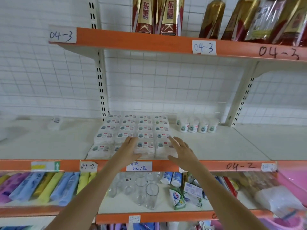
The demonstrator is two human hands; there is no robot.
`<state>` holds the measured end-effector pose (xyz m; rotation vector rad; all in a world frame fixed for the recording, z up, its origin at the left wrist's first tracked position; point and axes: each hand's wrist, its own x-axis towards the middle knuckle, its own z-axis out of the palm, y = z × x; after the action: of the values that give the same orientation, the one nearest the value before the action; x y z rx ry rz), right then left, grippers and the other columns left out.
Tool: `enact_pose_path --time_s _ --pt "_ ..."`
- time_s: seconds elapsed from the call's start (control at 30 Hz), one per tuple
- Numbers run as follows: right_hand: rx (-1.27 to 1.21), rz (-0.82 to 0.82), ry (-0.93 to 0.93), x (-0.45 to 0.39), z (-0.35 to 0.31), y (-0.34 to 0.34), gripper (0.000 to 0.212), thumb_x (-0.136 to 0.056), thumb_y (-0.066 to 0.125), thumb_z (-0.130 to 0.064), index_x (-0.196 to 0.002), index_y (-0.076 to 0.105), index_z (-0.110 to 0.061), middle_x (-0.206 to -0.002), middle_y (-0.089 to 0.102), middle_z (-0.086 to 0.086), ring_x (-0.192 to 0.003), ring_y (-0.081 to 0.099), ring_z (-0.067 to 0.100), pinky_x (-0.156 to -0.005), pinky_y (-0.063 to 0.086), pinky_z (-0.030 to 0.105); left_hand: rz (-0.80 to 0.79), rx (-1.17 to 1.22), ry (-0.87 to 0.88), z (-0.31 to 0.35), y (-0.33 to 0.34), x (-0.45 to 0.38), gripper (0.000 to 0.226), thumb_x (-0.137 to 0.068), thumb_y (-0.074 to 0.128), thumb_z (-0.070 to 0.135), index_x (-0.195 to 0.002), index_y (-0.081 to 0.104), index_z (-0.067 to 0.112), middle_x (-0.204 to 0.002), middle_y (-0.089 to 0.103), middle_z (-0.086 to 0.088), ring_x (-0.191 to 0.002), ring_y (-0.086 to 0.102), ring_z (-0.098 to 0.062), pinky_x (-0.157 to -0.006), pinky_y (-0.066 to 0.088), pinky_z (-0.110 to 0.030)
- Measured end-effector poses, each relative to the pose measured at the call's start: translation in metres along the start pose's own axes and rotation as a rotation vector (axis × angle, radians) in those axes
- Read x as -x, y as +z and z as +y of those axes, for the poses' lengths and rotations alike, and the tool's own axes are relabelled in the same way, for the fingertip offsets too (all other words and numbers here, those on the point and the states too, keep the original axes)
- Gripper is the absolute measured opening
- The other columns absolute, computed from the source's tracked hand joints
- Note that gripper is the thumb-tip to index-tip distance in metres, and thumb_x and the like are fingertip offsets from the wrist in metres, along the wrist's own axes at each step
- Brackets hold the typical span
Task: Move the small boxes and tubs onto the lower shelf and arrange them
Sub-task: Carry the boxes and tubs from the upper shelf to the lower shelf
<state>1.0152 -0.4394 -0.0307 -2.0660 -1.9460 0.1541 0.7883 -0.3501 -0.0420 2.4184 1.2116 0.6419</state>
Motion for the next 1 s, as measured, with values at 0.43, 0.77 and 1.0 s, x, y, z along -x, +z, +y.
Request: enact_pose_path --time_s 0.43,0.77,1.0 --pt "0.041 0.25 -0.029 0.134 0.013 -0.018 0.036 -0.086 0.06 -0.032 -0.119 0.055 -0.02 -0.116 0.059 -0.001 -0.101 0.059 0.022 -0.077 0.047 0.032 0.279 -0.311 0.109 0.005 -0.043 0.148 0.037 -0.081 0.047 0.038 -0.099 0.064 0.01 -0.095 0.062 -0.003 -0.079 0.065 -0.023 -0.062 0.053 -0.029" --pt "0.062 0.19 -0.182 0.186 0.017 0.01 0.035 -0.062 0.082 -0.015 -0.091 0.063 -0.012 -0.084 0.067 0.007 -0.077 0.065 0.031 -0.055 0.052 0.038 0.308 -0.394 -0.217 0.009 -0.018 0.291 0.028 -0.072 0.073 0.02 -0.096 0.065 0.009 -0.089 0.063 -0.006 -0.07 0.066 -0.025 -0.053 0.051 -0.028" --pt "-0.015 0.023 -0.374 0.191 -0.041 0.053 0.034 -0.066 0.081 -0.017 -0.095 0.065 -0.012 -0.088 0.068 0.009 -0.076 0.066 0.032 -0.058 0.053 0.039 0.333 -0.471 -0.567 0.02 -0.036 0.401 0.03 -0.07 0.073 0.02 -0.097 0.067 0.007 -0.089 0.065 -0.01 -0.066 0.065 -0.028 -0.053 0.051 -0.033"
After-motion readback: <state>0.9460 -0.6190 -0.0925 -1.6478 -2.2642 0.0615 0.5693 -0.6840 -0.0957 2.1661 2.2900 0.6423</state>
